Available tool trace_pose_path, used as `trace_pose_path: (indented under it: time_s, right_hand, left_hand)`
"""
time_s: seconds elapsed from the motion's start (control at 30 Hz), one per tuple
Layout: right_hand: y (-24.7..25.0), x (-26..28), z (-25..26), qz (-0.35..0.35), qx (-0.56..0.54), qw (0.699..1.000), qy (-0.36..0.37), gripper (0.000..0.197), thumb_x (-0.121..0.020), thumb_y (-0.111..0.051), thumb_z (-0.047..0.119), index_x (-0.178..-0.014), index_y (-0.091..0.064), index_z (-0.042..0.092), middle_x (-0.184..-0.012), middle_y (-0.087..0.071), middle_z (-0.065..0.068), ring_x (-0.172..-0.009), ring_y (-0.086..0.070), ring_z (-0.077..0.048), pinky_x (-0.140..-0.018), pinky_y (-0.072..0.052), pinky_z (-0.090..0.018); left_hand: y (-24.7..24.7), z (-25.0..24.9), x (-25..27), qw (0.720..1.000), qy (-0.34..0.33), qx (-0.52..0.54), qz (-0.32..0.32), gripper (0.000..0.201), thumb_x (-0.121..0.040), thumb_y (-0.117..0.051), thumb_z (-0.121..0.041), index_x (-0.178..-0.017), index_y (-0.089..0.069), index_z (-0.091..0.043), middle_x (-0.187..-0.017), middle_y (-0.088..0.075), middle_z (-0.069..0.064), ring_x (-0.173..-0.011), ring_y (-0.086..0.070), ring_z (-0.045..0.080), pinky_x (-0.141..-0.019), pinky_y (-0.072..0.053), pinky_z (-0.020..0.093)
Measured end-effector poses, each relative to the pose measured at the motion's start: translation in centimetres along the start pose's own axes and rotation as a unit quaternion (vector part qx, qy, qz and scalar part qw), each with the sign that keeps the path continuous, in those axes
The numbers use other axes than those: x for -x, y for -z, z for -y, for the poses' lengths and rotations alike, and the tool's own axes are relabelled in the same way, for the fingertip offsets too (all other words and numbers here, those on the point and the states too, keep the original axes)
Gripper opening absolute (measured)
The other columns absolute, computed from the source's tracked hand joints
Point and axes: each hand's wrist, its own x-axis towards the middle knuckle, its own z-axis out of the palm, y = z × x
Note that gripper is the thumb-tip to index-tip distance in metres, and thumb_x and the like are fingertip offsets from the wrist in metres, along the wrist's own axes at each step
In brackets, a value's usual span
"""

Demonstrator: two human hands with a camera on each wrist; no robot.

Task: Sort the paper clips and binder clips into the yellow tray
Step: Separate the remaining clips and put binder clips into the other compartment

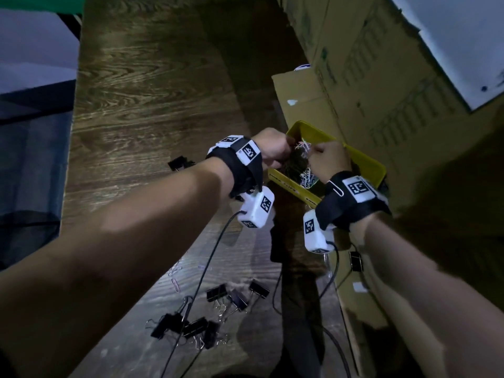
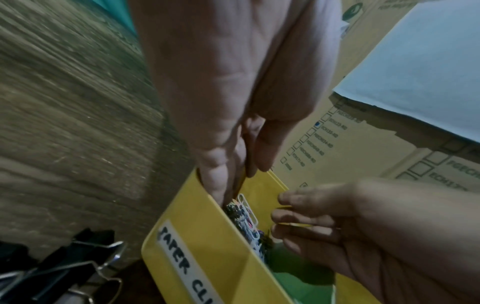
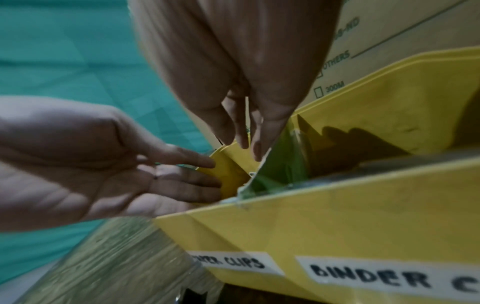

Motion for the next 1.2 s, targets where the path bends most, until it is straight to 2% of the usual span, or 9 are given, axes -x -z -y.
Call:
trace_pose_path:
  time_s: [0.1, 0.2, 0.33, 0.43, 0.53, 0.63, 0.83, 1.0, 1.2]
  right_hand:
    - [-0.2, 0.5, -0.1, 0.010, -0.038, 0.999, 0.001, 0.032, -0.093, -0.051, 0.013, -0.123, -0.061, 0.016, -0.127, -0.061, -0.005, -0.110, -0.059, -0.021, -0.085, -0.041, -0.019]
    - [-0.7, 2.0, 0.7, -0.011, -0.074, 0.996, 0.057, 0.031, -0.091, -0.054, 0.014, -0.119, -0.064, 0.020, -0.123, -0.064, -0.002, -0.113, -0.058, -0.018, -0.101, -0.044, -0.030]
    - [-2.8, 6.6, 2.3, 0.009, -0.081, 0.974, 0.209, 0.024, -0.087, -0.060, 0.013, -0.109, -0.069, 0.018, -0.106, -0.067, -0.001, -0.097, -0.061, -0.014, -0.094, -0.049, -0.039]
    - [-6.4, 10.9, 2.9, 0.144, -0.008, 0.947, 0.288, 0.021, -0.088, -0.060, 0.017, -0.107, -0.069, 0.021, -0.106, -0.064, -0.002, -0.097, -0.059, -0.016, -0.092, -0.049, -0.040]
    - [-11.4, 14.9, 2.5, 0.293, 0.151, 0.892, 0.311, 0.029, -0.092, -0.055, 0.019, -0.121, -0.059, 0.019, -0.127, -0.052, -0.004, -0.110, -0.052, -0.019, -0.093, -0.047, -0.036]
    - [-15.4, 17.5, 1.0, 0.308, 0.237, 0.866, 0.314, 0.033, -0.091, -0.056, 0.016, -0.124, -0.057, 0.011, -0.135, -0.047, -0.006, -0.113, -0.053, -0.023, -0.094, -0.046, -0.032]
    - [-18.1, 19.0, 0.0, 0.288, 0.227, 0.884, 0.290, 0.024, -0.093, -0.052, 0.011, -0.113, -0.065, 0.009, -0.120, -0.060, -0.009, -0.103, -0.059, -0.022, -0.088, -0.043, -0.024]
    - [-18.0, 17.8, 0.5, 0.308, 0.210, 0.887, 0.271, 0.013, -0.086, -0.063, 0.015, -0.092, -0.074, 0.012, -0.098, -0.072, -0.009, -0.095, -0.065, -0.025, -0.087, -0.048, -0.029]
    - [-19.5, 19.2, 1.7, 0.286, 0.182, 0.911, 0.233, 0.023, -0.088, -0.063, 0.023, -0.109, -0.068, 0.014, -0.099, -0.069, -0.012, -0.088, -0.064, -0.026, -0.086, -0.053, -0.033]
  left_hand:
    - [1.7, 0.5, 2.1, 0.996, -0.025, 0.088, 0.023, 0.034, -0.090, -0.040, 0.007, -0.115, -0.059, -0.004, -0.106, -0.063, 0.014, -0.100, -0.061, 0.025, -0.085, -0.049, 0.034]
    - [5.0, 2.1, 4.5, 0.988, -0.050, 0.145, 0.011, 0.026, -0.090, -0.048, 0.002, -0.112, -0.060, -0.004, -0.102, -0.068, 0.016, -0.093, -0.067, 0.027, -0.084, -0.055, 0.036]
    - [11.1, 7.7, 7.8, 0.993, -0.087, -0.070, -0.034, 0.019, -0.085, -0.058, 0.004, -0.090, -0.066, -0.012, -0.080, -0.068, 0.011, -0.064, -0.066, 0.010, -0.062, -0.054, 0.029]
    - [15.0, 13.0, 10.2, 0.876, -0.100, -0.471, -0.010, 0.039, -0.081, -0.049, 0.008, -0.103, -0.070, -0.017, -0.106, -0.070, 0.008, -0.094, -0.066, 0.020, -0.084, -0.051, 0.033]
    - [16.6, 17.6, 12.5, 0.802, -0.095, -0.587, 0.053, 0.062, -0.077, -0.044, 0.007, -0.129, -0.053, -0.024, -0.141, -0.046, 0.005, -0.126, -0.047, 0.027, -0.100, -0.042, 0.038]
    - [16.6, 21.1, 14.0, 0.764, -0.132, -0.631, 0.032, 0.060, -0.083, -0.045, -0.006, -0.141, -0.036, -0.020, -0.151, -0.028, 0.006, -0.135, -0.032, 0.028, -0.108, -0.033, 0.037]
    - [15.9, 26.0, 16.7, 0.788, -0.208, -0.578, -0.028, 0.058, -0.073, -0.049, 0.004, -0.130, -0.048, -0.002, -0.128, -0.050, 0.017, -0.116, -0.048, 0.035, -0.098, -0.044, 0.042]
    - [17.1, 28.9, 19.3, 0.782, -0.266, -0.561, -0.051, 0.052, -0.069, -0.034, -0.014, -0.112, -0.062, -0.003, -0.107, -0.062, 0.011, -0.096, -0.057, 0.026, -0.090, -0.045, 0.029]
    - [16.2, 29.8, 19.0, 0.808, -0.283, -0.512, -0.070, 0.031, -0.075, -0.050, -0.001, -0.102, -0.066, -0.002, -0.094, -0.064, 0.014, -0.082, -0.062, 0.029, -0.075, -0.052, 0.030]
